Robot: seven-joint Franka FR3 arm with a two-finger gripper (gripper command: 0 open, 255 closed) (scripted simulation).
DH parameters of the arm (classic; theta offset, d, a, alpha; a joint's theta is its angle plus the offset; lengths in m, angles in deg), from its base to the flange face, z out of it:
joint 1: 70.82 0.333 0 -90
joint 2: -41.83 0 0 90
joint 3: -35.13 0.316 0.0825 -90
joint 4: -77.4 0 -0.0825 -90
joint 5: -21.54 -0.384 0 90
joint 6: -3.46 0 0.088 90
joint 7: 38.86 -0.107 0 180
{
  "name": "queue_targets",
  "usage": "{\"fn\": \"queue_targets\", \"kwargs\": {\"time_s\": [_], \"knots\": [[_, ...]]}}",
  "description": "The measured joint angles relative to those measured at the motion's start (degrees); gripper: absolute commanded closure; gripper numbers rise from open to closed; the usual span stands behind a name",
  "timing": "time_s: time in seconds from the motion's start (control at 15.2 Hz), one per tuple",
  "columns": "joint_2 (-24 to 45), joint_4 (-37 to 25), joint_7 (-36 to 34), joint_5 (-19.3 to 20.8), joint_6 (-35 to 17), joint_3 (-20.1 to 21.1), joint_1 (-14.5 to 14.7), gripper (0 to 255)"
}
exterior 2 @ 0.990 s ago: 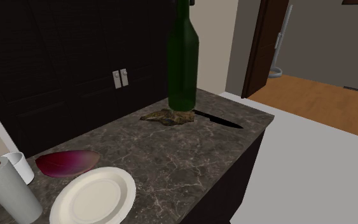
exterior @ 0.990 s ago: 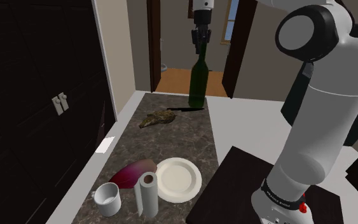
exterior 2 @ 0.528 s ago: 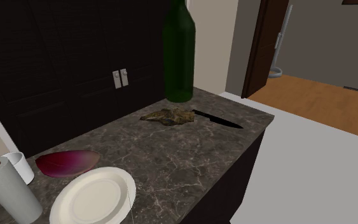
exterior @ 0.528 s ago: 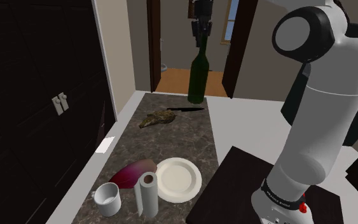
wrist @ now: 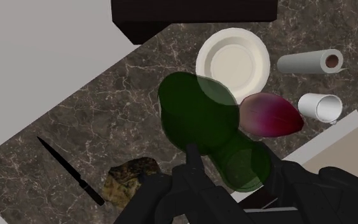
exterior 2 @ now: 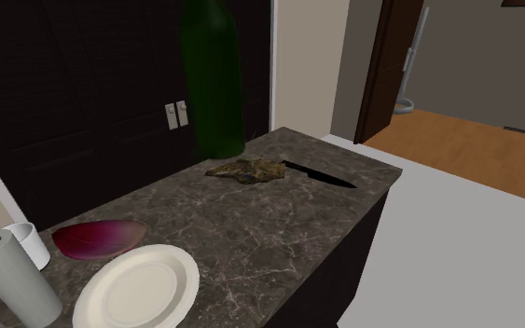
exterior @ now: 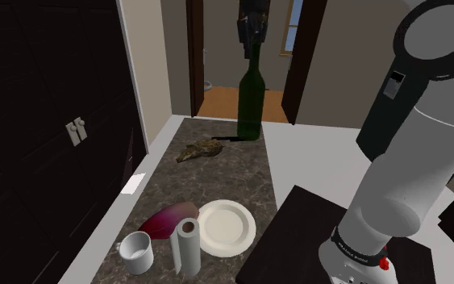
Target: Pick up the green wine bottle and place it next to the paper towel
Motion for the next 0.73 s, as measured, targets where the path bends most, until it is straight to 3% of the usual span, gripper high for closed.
{"fn": "queue_targets", "kwargs": {"time_s": [0.73], "knots": [[-8.7,4.9,-15.5,-2.4,3.3,8.6,6.0,255]]}}
